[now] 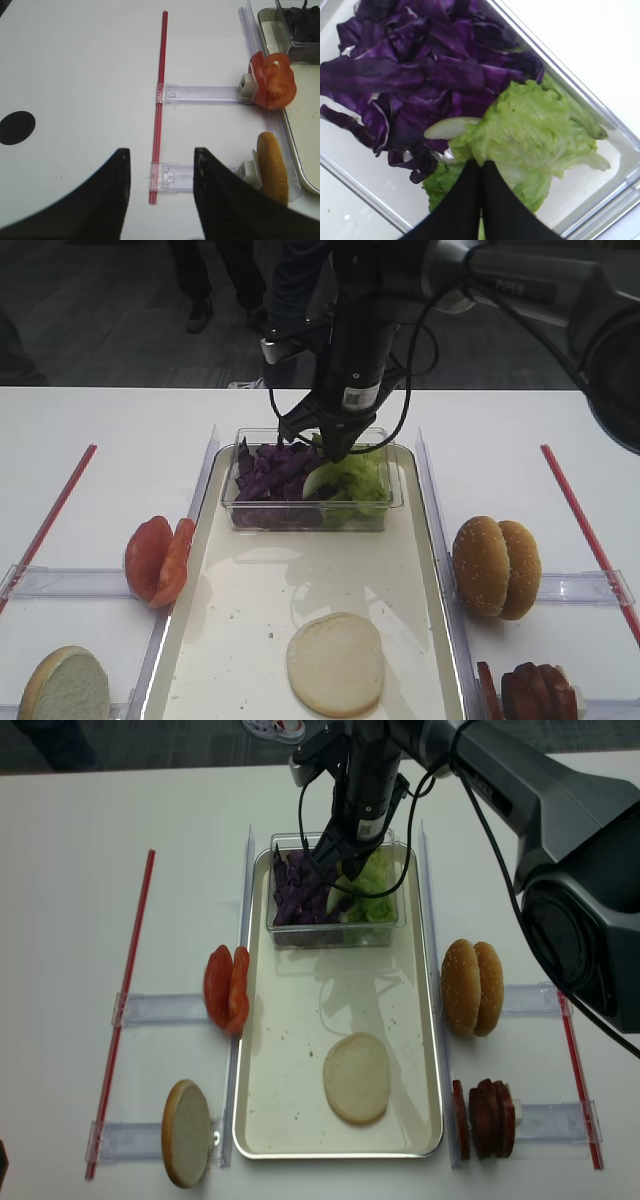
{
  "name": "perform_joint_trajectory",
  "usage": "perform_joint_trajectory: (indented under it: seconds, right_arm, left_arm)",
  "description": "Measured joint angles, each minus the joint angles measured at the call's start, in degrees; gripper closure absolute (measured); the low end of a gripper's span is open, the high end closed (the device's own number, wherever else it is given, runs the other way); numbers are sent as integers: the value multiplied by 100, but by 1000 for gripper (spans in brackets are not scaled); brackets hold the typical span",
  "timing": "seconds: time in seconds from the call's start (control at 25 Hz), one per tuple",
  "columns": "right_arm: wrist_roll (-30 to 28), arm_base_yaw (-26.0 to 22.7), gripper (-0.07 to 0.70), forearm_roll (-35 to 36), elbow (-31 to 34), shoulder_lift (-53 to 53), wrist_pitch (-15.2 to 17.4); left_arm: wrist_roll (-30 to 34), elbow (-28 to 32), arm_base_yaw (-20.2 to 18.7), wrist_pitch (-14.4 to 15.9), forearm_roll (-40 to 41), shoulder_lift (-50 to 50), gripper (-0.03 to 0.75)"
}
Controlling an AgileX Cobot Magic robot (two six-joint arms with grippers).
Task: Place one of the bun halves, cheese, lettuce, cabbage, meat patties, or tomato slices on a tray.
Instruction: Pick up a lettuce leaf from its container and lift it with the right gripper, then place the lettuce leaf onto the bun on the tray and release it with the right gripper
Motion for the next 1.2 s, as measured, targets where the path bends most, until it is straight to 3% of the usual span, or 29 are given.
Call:
perform_joint_trajectory:
  seconds: [0.6, 1.04, 1.2]
  right_arm:
    - [116, -10, 602, -145, 0, -446, 58]
    - [158, -10, 602, -207, 280, -877, 83]
    - [172, -10, 602, -268, 727, -1172, 71]
  left_arm:
    - [0, 0, 0, 0, 0, 0, 428]
    - [0, 0, 0, 0, 0, 0, 428]
    - [0, 0, 0, 0, 0, 0, 428]
